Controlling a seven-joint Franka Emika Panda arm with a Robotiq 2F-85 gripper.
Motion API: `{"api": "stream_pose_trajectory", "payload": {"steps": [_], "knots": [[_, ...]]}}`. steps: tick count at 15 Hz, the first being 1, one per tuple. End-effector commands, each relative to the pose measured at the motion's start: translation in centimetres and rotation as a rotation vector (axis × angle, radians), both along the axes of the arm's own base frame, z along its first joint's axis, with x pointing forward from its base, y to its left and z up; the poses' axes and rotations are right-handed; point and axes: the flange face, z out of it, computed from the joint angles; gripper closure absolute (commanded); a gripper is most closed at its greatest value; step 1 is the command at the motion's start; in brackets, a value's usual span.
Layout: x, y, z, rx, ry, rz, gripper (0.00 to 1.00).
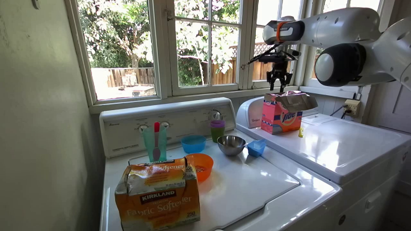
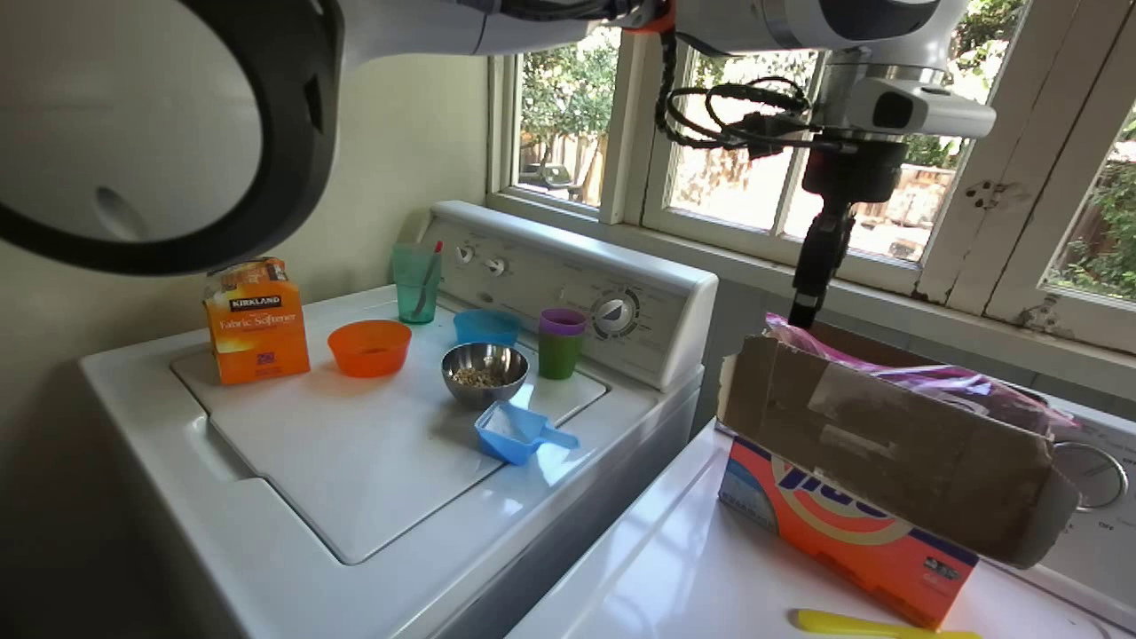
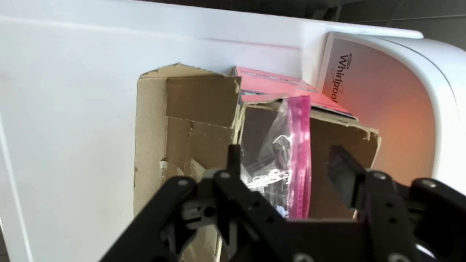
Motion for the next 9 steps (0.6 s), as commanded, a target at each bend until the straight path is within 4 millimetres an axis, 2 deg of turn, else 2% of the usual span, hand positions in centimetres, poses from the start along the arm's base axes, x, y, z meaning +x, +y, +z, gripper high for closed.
{"api": "stream_pose_trajectory", "payload": {"steps": [1,2,5,6,7,9], "knots": [[0.1,-0.4,-0.7,0.029,-0.010,-0.086,0.05],[0.2,-0.4,-0.8,0.034,-0.012,-0.107,0.00],[0.4,-0.3,-1.2,0.050,-0.026,-0.151,0.00],[0.5,-0.3,-1.4,0.053,-0.025,-0.161,0.25],[0.5,-0.3,-1.5,0.055,-0.024,-0.169,0.25],[0.6,-0.3,-1.9,0.052,-0.014,-0.180,0.42]]}}
